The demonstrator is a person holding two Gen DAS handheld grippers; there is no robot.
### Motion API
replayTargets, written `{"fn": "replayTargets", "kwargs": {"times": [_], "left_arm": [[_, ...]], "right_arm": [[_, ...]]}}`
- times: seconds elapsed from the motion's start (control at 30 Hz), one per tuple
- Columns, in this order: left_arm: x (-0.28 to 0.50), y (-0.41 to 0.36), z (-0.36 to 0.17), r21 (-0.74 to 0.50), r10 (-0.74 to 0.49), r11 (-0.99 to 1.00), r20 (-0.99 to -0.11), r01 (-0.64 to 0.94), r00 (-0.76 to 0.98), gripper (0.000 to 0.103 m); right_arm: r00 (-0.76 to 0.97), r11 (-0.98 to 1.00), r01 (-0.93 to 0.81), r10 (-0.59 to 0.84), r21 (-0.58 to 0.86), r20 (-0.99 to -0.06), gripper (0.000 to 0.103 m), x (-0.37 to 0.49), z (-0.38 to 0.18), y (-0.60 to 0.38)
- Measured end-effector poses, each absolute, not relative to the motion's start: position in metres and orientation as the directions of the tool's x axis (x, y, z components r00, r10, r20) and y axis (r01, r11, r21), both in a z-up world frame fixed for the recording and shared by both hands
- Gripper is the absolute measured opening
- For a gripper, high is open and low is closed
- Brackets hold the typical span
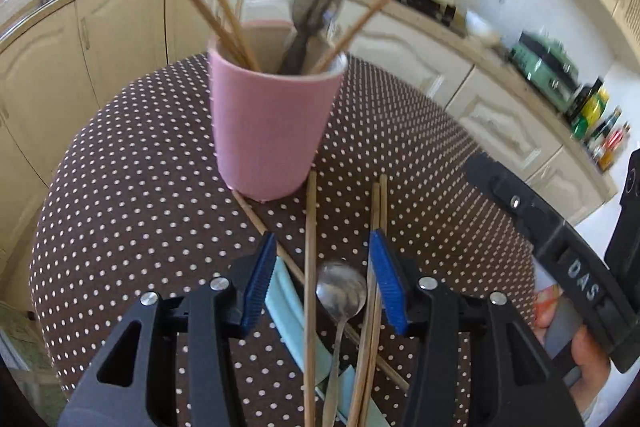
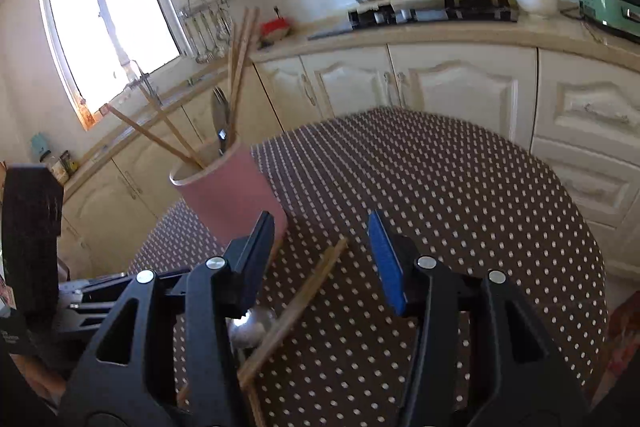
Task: Organize utensils
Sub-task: 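Move both open grippers back down to the utensil pile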
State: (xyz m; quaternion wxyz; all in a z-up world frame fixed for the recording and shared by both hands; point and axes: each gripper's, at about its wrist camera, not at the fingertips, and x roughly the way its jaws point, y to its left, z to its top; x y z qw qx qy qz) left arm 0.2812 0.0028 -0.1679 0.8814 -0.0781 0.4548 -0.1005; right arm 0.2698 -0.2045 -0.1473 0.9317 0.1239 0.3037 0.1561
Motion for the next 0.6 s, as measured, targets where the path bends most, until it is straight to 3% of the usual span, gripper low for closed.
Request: {"fn": "replayTargets", "kwargs": {"times": [0.27, 0.6], "left_arm": [[0.311, -0.014, -0.191, -0.151, -0.178, 0.984, -0.856, 0.094, 0.486, 0.037], [0.335, -0.025, -0.217, -0.150, -0.173, 0.985, -0.885, 0.087, 0.432, 0.007]], "right_arm": [[0.686, 0.933, -0.187, 0.347, 0.306, -0.639, 0.049, 0.278, -0.169, -0.203], [0.607, 0.934, -0.197, 0.355, 0.298, -0.711, 0.050, 0.287, -0.190, -0.193]]}}
